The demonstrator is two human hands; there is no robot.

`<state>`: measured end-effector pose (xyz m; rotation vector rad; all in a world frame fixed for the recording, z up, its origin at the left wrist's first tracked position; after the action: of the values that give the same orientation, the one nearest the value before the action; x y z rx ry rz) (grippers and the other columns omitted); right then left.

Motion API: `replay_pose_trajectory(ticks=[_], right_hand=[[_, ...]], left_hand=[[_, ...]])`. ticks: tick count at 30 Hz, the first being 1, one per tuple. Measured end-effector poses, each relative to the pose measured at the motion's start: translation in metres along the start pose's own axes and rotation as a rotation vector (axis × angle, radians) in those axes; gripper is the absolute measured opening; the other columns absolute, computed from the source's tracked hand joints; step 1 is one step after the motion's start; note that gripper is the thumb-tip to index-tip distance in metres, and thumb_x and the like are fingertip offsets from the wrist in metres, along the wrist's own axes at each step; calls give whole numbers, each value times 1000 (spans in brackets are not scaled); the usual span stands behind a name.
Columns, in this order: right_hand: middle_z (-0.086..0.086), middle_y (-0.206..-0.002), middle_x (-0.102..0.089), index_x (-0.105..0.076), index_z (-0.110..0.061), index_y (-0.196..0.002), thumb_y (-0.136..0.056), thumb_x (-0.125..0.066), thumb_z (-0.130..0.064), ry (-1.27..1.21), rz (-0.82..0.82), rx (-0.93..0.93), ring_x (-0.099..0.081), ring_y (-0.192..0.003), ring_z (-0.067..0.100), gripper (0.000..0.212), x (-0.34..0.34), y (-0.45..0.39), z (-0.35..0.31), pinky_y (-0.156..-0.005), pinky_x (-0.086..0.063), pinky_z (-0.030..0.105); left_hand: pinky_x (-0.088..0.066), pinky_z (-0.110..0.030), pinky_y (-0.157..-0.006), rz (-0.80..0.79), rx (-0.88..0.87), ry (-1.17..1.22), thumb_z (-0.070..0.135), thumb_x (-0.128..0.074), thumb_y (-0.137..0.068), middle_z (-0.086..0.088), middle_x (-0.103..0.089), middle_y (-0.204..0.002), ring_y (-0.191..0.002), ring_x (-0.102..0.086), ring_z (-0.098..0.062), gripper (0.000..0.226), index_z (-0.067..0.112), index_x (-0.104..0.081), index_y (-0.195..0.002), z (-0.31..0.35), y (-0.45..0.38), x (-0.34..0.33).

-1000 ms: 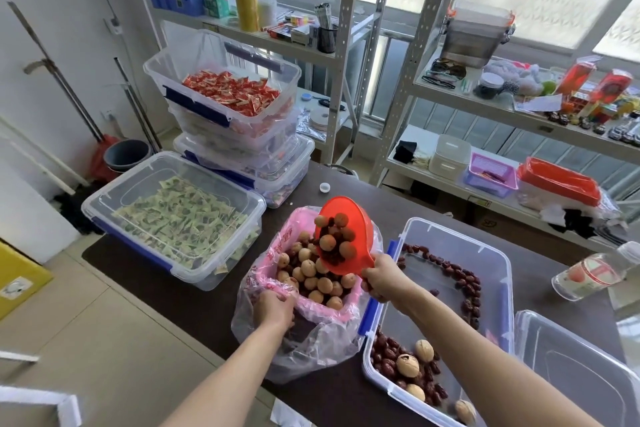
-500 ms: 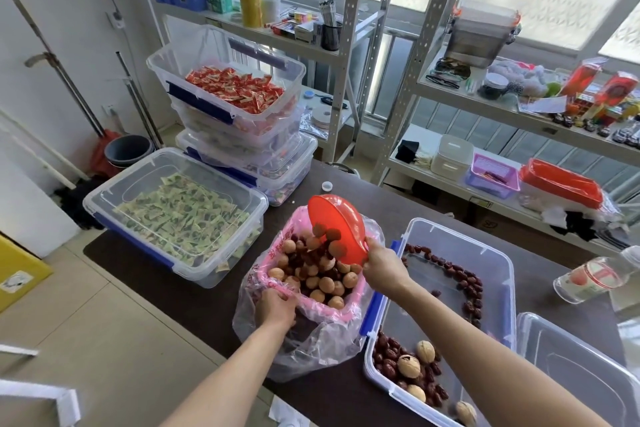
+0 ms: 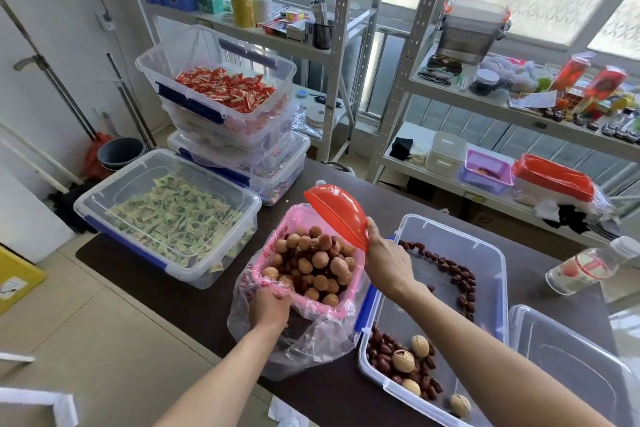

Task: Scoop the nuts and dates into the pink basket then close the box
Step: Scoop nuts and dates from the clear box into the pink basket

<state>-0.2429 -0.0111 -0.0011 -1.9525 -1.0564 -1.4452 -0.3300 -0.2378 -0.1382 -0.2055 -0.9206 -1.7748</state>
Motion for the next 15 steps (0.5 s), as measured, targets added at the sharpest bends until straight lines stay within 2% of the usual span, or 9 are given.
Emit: replay_pose_trajectory(ticks=[4,7,10,12,15], right_hand=[[13,-92,-65,-14,-22,-153,-91,-40,-17,-69,-13,-39,-58,-76,31,67,6,-1,12,-68,-45,39],[8,-85,-60,-17,-24,-151,-93,-40,-16,-153,-17,-40,-58,-74,29,63,13,3,18,-68,-45,36],[8,-84,-63,-22,-29,-148,-91,-42,-10,-236,16,-42,-61,-72,29,63,19,5,31,-69,-51,40],[12,-90,-68,-24,-32,-146,-91,-43,-8,-283,58,-52,-64,-75,30,63,25,7,44,-73,-54,44],[10,-85,-66,-29,-30,-147,-91,-44,-5,-313,127,-91,-63,-73,31,63,40,18,72,-68,-48,37]], left_hand=[[-50,-35,-64,-7,-74,-18,24,-69,-85,-1,-56,-56,-63,-57,-26,39,18,-51,-50,19,14,2],[-49,-37,-63,-30,-119,20,27,-72,-84,2,-53,-53,-61,-56,-25,44,21,-47,-48,32,25,-3],[-45,-28,-60,-78,-161,67,28,-72,-85,-2,-65,-72,-75,-64,-23,26,17,-59,-65,47,38,-14],[-41,-21,-58,-118,-209,96,25,-72,-86,-1,-67,-77,-77,-63,-18,19,15,-63,-73,60,49,-24],[-47,-24,-63,-213,-289,94,26,-72,-86,0,-69,-75,-76,-65,-17,18,17,-65,-73,76,66,-43]])
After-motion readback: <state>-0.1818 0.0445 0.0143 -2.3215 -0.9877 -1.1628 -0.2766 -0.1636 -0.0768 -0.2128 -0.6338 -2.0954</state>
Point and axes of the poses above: each hand's wrist, its own y-axis away from the middle knuckle, its own x-axis out of the back of the hand, z = x × y, the point moved 7 cm from there along -y, towards the middle knuckle
